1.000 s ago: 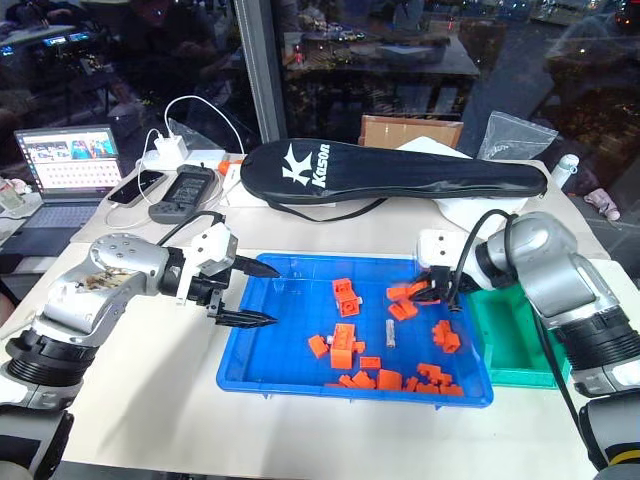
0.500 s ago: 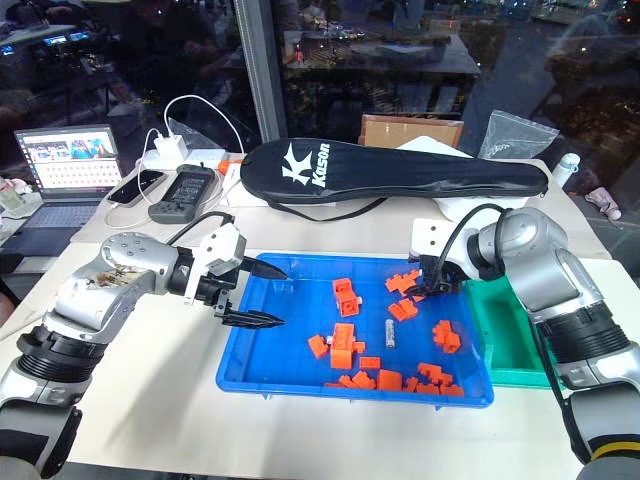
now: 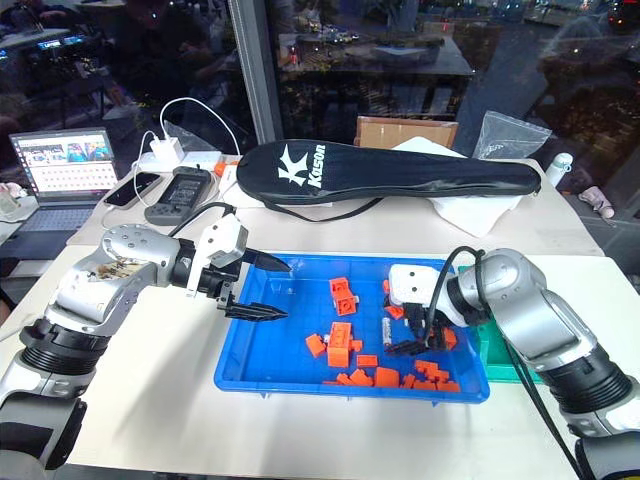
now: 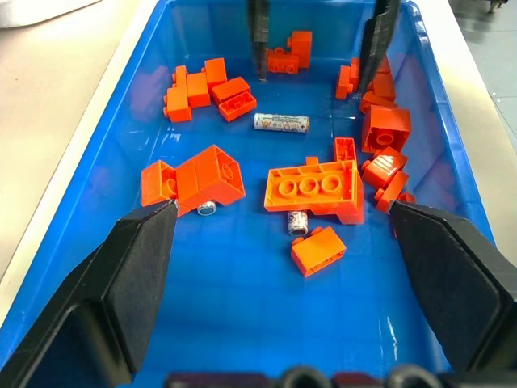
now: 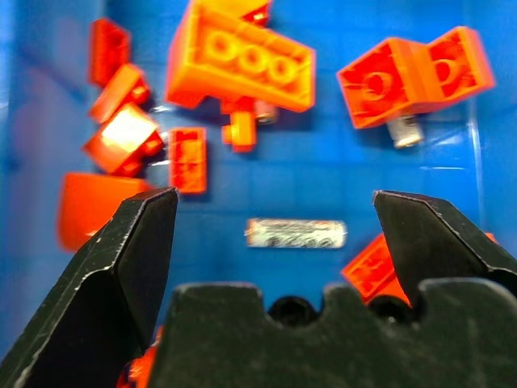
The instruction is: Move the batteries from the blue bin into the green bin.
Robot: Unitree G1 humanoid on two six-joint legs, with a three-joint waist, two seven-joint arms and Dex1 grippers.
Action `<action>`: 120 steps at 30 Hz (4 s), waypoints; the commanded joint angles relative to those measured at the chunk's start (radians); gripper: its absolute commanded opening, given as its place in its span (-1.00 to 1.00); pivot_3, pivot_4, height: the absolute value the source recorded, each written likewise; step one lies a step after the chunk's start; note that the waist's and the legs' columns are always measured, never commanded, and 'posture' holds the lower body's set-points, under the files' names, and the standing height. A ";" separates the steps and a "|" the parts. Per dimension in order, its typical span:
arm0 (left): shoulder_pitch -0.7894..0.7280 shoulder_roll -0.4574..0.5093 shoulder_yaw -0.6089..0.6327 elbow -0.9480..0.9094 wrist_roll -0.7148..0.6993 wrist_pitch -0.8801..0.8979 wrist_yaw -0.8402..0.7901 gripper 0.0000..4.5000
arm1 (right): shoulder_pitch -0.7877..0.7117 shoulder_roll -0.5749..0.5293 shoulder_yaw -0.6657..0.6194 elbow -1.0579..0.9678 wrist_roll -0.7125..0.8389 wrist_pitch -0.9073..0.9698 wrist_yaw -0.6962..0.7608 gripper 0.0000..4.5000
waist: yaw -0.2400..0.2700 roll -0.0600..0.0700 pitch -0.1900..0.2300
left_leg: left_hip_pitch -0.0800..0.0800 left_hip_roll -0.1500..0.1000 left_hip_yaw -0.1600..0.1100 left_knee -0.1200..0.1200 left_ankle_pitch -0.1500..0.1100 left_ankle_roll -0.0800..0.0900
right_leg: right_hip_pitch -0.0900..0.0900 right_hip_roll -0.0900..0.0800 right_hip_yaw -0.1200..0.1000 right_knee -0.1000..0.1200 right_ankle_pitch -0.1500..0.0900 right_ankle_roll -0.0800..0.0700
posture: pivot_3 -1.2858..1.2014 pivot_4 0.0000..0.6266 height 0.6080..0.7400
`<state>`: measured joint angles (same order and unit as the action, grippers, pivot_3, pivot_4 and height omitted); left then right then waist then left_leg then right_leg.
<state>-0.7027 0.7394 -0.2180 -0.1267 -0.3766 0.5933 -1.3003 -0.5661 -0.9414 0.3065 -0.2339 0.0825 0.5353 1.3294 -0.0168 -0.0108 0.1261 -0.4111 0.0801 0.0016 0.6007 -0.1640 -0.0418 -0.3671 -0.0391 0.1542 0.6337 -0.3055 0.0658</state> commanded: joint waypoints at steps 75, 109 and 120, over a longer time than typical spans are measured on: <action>-0.012 0.009 0.027 0.078 0.035 -0.057 0.019 1.00 | -0.246 -0.090 -0.096 0.113 -0.089 0.040 0.066 0.99 | -0.030 0.007 0.000 | 0.006 0.000 -0.001 0.002 -0.003 0.004 | 0.008 0.000 -0.001 -0.001 -0.001 -0.001 | 0.03 -0.52 0.62; 0.048 0.097 0.082 -0.019 -0.039 0.026 -0.023 1.00 | -0.346 0.169 0.269 0.234 -0.149 -0.773 0.191 0.99 | -0.002 0.004 0.000 | 0.001 0.000 -0.001 0.005 -0.003 0.004 | 0.000 0.000 -0.003 0.008 -0.004 0.002 | 0.03 -0.52 0.62; 0.167 0.247 0.159 -0.140 -0.113 0.110 -0.034 1.00 | -0.410 0.300 0.355 0.486 -0.158 -1.127 0.280 0.99 | -0.004 0.002 0.002 | 0.003 0.000 -0.001 0.003 -0.003 0.004 | 0.001 0.000 -0.003 0.009 -0.001 -0.005 | 0.03 -0.52 0.62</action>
<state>-0.5323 0.9742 -0.0926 -0.2306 -0.4752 0.6969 -1.3533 -0.9524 -0.6494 0.6617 0.2497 -0.0859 -0.5529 1.5620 -0.0204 -0.0093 0.1278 -0.4082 0.0805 0.0006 0.6044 -0.1667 -0.0374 -0.3664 -0.0392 0.1507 0.6428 -0.3069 0.0603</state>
